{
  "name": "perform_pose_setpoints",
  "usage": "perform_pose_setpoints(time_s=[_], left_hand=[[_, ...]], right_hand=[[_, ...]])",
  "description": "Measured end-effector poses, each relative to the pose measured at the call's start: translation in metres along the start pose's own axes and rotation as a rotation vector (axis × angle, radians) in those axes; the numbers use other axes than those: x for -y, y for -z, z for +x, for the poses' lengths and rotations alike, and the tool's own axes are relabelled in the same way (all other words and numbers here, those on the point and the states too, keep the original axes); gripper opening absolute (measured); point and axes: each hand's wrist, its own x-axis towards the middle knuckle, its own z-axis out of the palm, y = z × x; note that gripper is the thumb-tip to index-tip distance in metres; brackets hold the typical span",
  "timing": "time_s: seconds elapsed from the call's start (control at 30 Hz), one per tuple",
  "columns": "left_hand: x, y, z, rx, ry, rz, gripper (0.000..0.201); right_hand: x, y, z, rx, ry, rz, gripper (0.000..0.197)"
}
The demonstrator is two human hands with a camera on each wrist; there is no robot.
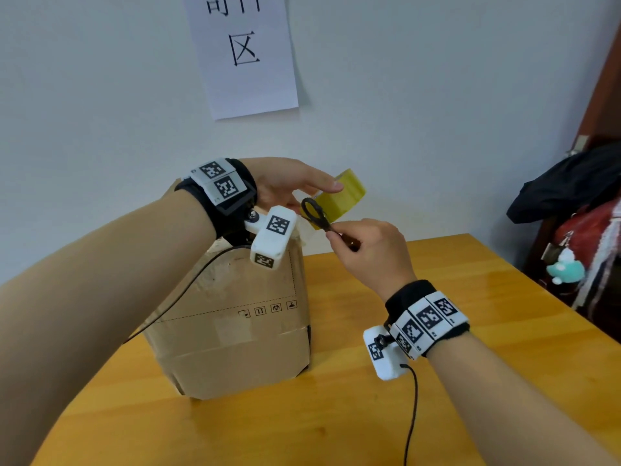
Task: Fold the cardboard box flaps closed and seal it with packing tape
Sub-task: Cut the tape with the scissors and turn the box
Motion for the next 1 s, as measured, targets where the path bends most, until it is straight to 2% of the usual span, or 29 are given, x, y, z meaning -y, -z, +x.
perform_pose_setpoints(time_s=[0.13,0.27,0.4,0.53,0.63,0.77,0.9,1.0], left_hand=[[0.001,-0.001,-0.003,-0.012,0.012,-0.024,0.07],[0.0,-0.002,-0.002,-0.032,0.01,0.002,0.06],[-0.001,-0.004,-0.005,-0.051,0.015,0.02,0.066],[-0.005,-0.008,-0.009,-0.101,0.01,0.032,0.047],[-0.007,-0.011,-0.015,-0.068,0.066,-0.037,0.035],[-0.008,-0.01,-0.017,-0.084,0.083,-0.041,0.044],[-0.012,-0.01,-0.022,-0.087,0.069,-0.048,0.04],[-0.012,-0.011,-0.025,-0.105,0.057,-0.057,0.035]], right_hand=[[0.007,0.002,0.003,0.019,-0.02,-0.068,0.024],[0.012,0.004,0.002,0.039,-0.042,-0.082,0.025],[0.017,0.008,0.004,0.064,-0.052,-0.108,0.027],[0.023,0.013,0.007,0.068,-0.037,-0.165,0.029],[0.026,0.017,0.008,0.1,-0.047,-0.191,0.028],[0.031,0.02,0.01,0.142,-0.07,-0.232,0.028],[0.034,0.023,0.01,0.2,-0.101,-0.202,0.027],[0.034,0.025,0.01,0.192,-0.093,-0.211,0.028]])
